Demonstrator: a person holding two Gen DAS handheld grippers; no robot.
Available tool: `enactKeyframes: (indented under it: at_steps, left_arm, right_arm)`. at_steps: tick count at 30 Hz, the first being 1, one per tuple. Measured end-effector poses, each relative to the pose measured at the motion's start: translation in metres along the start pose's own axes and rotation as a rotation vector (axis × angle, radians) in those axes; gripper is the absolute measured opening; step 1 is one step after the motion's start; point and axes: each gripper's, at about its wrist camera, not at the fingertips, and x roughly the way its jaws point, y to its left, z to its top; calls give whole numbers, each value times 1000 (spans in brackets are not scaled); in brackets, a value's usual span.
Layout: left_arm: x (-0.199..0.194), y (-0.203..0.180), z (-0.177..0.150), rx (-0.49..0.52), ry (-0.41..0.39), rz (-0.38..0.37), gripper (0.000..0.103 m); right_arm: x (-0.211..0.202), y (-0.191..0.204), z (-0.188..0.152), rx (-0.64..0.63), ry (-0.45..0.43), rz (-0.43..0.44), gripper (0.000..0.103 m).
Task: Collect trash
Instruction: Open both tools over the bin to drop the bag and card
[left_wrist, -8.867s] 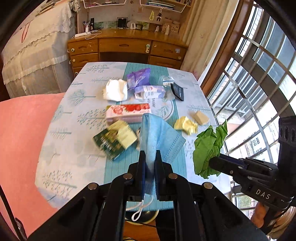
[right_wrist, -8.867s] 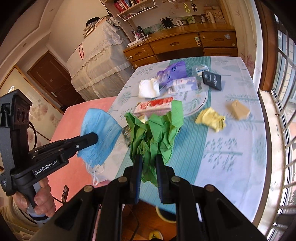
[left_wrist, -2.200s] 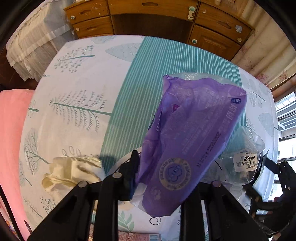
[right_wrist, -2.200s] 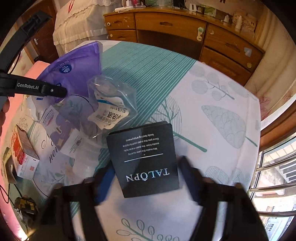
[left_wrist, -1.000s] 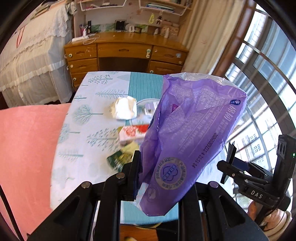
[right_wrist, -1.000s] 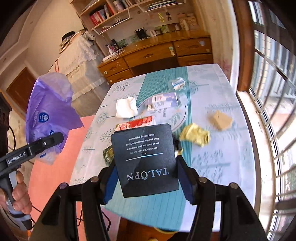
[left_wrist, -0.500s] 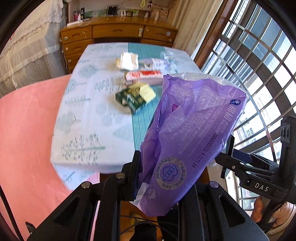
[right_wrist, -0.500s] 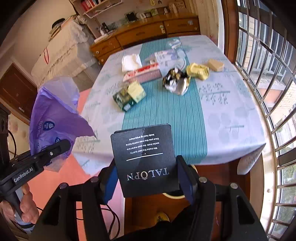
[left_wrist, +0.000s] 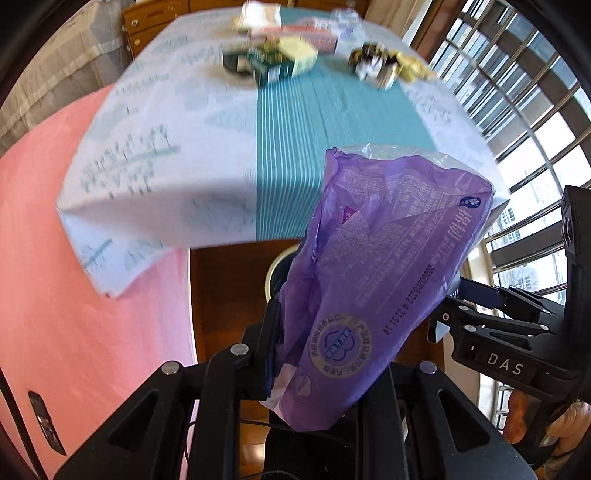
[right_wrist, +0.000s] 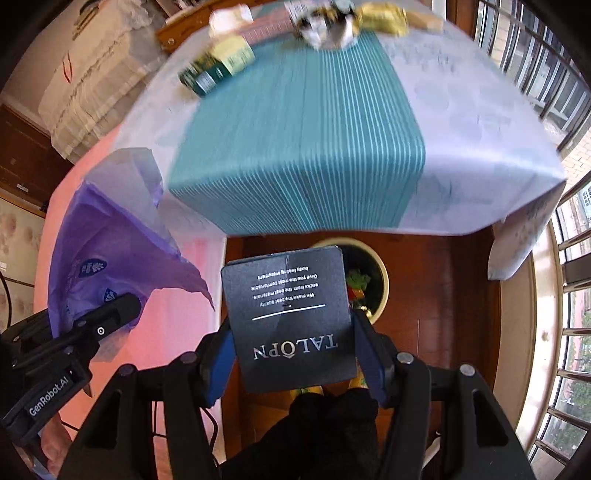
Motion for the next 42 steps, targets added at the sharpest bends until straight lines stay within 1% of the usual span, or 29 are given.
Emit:
enactKeyframes:
  at_steps: [4, 6, 11, 15, 18, 19, 20, 21, 22, 23, 25, 27, 28, 29, 31, 33, 36, 40, 42]
  left_arm:
    - [67, -1, -20, -33, 56, 21, 18]
    - [97, -2, -28, -42, 70, 26, 18]
    - [179, -7, -40, -27, 109, 50, 19]
    - [233, -12, -44, -17, 129, 61, 21]
    - [263, -15, -42, -14, 123, 67, 28]
    - [269, -15, -41, -16, 117, 67, 34]
    - [276, -16, -39, -17, 111, 67, 44]
    - [281, -17, -37, -19, 107, 66, 50]
    - [285, -15, -35, -24, 105, 66, 64]
    - [289, -13, -33, -33, 105, 71, 75]
    - [293, -9, -34, -52, 106, 80, 80]
    - [292, -3, -31, -60, 107, 90, 85]
    - [290, 0, -31, -63, 106, 102, 95]
    - [288, 3, -30, -66, 101, 117, 102]
    - [285, 7, -30, -70, 90, 131, 102]
    - [281, 10, -30, -72, 90, 148, 102]
    - [276, 15, -30, -89, 86, 154, 102]
    - [268, 19, -29, -111, 72, 153, 102]
    - [262, 19, -29, -115, 61, 154, 102]
  right_arm:
    - [63, -26, -18, 33, 64, -12, 59]
    - [96, -40, -25, 55, 85, -12, 59]
    - [172, -71, -34, 82, 103, -27, 60]
    - [222, -93, -30, 106, 105, -19, 60]
    - [250, -106, -25, 125, 90, -18, 61]
    - [258, -110, -24, 131, 82, -13, 61]
    - [264, -113, -22, 134, 75, -9, 62]
    - [269, -115, -22, 134, 66, -11, 62]
    - [273, -116, -21, 132, 57, -19, 65]
    - [276, -117, -19, 129, 51, -32, 70]
    - [283, -118, -17, 132, 49, -58, 72]
    - [281, -119, -13, 147, 43, -59, 73]
    - [281, -120, -11, 152, 40, -57, 75]
    - [280, -119, -10, 155, 37, -55, 77]
    - [279, -117, -9, 149, 36, -53, 80]
    - [279, -114, -8, 135, 40, -54, 80]
    - [276, -110, -8, 113, 45, -54, 81]
    - [269, -105, -6, 93, 42, -61, 89]
    - [263, -103, -5, 96, 37, -54, 90]
